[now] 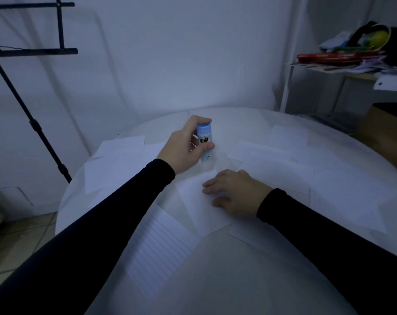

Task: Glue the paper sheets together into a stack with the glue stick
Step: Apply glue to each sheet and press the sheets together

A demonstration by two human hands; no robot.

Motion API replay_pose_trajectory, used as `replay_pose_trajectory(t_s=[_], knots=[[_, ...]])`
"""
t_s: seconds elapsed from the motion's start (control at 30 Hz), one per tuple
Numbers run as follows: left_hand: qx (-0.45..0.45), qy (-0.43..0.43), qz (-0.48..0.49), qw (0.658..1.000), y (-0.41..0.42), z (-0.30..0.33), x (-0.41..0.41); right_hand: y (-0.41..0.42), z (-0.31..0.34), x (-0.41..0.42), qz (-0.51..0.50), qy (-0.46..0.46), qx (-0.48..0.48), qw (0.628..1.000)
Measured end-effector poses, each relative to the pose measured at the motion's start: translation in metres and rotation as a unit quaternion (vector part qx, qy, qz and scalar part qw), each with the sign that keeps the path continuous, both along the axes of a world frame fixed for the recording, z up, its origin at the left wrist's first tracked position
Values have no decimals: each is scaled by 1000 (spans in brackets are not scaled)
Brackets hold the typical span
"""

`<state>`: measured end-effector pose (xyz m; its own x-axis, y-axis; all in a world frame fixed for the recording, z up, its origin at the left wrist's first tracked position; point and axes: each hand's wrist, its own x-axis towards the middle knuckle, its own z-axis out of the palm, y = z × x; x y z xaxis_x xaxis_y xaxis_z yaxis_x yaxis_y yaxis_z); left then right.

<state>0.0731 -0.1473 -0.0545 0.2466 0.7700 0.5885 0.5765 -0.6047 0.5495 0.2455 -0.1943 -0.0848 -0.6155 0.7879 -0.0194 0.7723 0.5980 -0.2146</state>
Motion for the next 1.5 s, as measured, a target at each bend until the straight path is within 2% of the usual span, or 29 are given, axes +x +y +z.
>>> replay_pose_trajectory(t_s=[0.13,0.4,0.93,1.5], knots=[[-9,6,-3,1000,5,-6,0,0,-2,-2,13,-20,-4,1000],[-29,19,-16,999,7,-16,4,-3,-2,3,-4,24,-14,1000],[-48,42,-28,998,6,-15,-11,-3,-2,1,-30,47,-35,998],[-55,1,-54,997,-19,-14,-43,0,-3,1,-31,82,-53,995]])
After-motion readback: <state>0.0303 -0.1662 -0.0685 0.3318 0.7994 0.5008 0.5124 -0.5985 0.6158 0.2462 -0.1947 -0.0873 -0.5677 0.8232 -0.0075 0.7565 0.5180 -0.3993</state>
